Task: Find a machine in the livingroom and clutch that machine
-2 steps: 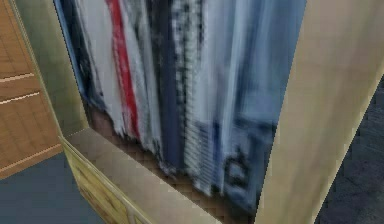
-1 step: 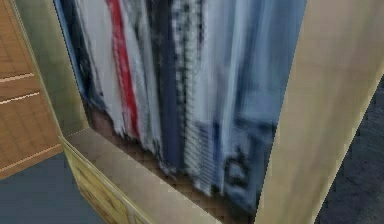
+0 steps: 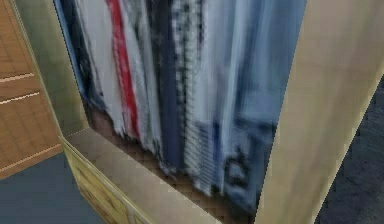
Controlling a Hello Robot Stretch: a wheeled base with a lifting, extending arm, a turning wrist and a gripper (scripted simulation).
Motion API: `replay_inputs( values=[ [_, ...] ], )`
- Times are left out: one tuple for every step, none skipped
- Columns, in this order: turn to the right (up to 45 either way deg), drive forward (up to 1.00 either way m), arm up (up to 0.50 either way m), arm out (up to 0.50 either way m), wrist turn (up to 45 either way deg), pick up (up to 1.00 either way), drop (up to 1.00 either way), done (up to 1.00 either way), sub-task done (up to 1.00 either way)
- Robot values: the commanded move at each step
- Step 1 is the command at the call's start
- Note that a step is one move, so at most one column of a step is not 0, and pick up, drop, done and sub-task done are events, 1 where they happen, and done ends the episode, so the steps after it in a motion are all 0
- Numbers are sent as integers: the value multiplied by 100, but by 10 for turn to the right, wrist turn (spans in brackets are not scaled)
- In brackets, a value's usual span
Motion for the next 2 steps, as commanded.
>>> replay_inputs(
  values=[
    [0,0,10,0,0,0,0,0,0],
    [0,0,0,0,0,0,0,100,0]
  ],
)
